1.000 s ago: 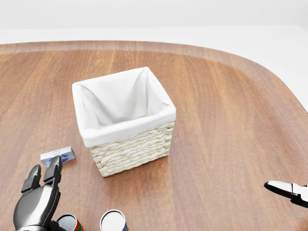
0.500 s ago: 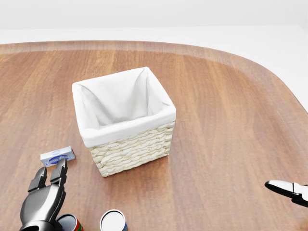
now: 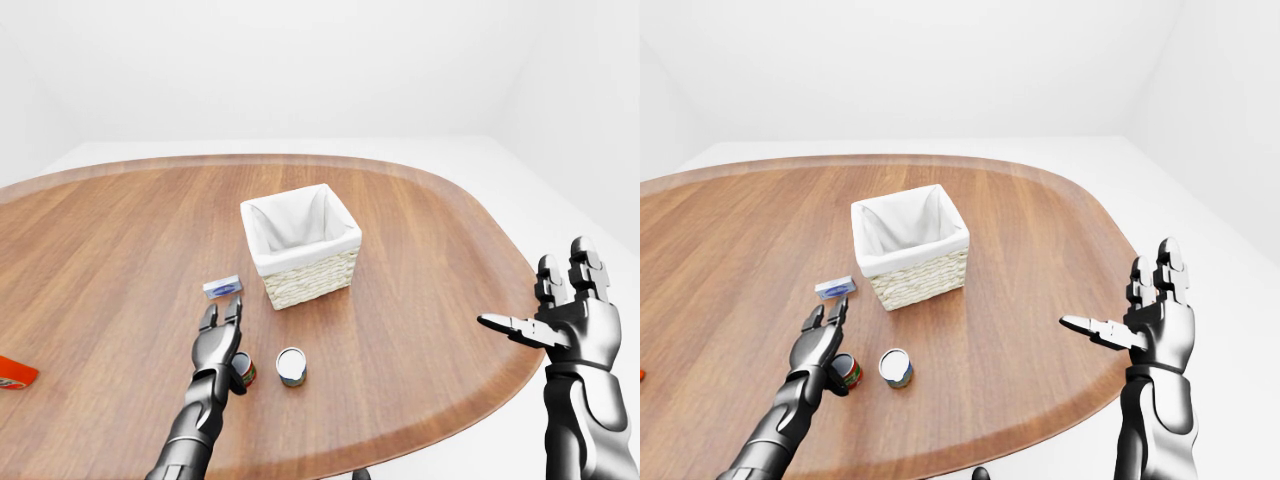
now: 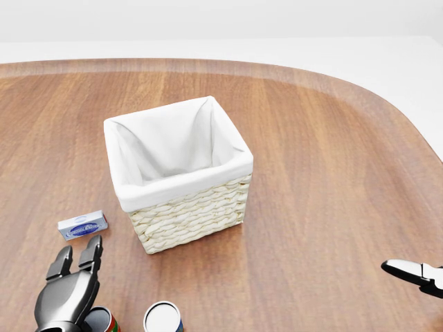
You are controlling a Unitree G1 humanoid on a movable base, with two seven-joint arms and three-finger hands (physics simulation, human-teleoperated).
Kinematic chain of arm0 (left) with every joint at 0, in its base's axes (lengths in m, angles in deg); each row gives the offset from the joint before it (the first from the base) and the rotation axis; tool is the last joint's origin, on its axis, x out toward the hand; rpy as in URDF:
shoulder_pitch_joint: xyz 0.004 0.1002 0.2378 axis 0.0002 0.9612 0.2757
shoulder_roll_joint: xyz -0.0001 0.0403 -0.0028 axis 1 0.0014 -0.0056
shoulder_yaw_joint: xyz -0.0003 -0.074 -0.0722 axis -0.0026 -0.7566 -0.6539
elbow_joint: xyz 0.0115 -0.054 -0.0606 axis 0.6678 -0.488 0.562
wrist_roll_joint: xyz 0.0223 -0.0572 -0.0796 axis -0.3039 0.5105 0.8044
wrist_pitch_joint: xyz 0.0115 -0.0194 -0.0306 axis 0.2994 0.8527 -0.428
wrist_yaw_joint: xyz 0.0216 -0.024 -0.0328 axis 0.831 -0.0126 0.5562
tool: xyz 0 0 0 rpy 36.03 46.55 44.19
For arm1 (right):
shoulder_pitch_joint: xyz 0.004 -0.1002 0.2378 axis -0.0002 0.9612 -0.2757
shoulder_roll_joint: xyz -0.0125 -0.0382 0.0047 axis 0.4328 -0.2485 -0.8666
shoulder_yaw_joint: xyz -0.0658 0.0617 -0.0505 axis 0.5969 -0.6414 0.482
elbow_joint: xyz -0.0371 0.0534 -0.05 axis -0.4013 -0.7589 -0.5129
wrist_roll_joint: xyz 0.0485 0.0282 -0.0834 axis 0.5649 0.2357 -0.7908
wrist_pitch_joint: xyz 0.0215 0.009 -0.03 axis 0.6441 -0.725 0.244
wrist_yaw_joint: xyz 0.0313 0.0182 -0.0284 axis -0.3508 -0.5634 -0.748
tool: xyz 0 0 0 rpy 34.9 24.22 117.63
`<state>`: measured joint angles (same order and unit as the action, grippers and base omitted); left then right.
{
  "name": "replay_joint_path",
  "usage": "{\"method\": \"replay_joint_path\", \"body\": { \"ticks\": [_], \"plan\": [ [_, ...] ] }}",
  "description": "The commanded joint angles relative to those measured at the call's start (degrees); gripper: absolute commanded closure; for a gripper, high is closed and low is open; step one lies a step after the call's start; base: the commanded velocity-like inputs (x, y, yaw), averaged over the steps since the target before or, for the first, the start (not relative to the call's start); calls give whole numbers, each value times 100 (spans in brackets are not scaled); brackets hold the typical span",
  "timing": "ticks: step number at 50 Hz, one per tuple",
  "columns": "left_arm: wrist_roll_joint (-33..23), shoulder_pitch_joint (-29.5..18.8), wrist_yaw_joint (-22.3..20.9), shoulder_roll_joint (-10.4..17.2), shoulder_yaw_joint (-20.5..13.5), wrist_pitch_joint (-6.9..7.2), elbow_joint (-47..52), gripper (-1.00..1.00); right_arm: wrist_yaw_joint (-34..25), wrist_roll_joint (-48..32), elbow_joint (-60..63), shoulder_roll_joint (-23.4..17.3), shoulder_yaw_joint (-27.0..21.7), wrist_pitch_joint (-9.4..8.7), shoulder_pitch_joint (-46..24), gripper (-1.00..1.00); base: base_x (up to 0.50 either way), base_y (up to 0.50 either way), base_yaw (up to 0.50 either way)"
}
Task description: Pick up the tomato sauce, and put it in the basket.
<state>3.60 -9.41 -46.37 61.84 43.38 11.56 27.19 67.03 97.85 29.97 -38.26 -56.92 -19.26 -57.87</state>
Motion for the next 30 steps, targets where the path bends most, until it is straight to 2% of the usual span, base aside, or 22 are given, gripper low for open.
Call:
{"method": "replay_joint_path", "body": {
  "ticks": [1,9,10,11,12,13,18,30],
  "plan": [
    [94,119,220,-26,27,-55,-414,-100,-2,7,-24,-5,0,24,3,-100,0,0,0],
    [59,112,207,-35,70,-172,-581,-100,-7,9,1,7,-4,16,16,-100,0,0,0],
    [71,109,183,-34,69,-198,-582,-49,-4,7,0,6,-3,13,13,-100,0,0,0],
    [66,119,172,-33,72,-202,-573,38,-7,4,-9,5,-2,20,11,-100,0,0,0],
    [66,124,166,-33,73,-208,-571,95,-6,6,-9,5,-3,19,11,-100,0,0,0],
    [59,131,151,-31,82,-227,-597,100,-6,7,-5,3,-4,15,11,-100,0,0,0],
    [35,126,151,-33,98,-254,-647,100,-8,6,-18,4,-5,26,11,-100,0,0,0],
    [27,151,122,-30,79,-230,-571,100,3,12,-25,-8,1,28,-1,-100,0,0,0]
  ]
}}
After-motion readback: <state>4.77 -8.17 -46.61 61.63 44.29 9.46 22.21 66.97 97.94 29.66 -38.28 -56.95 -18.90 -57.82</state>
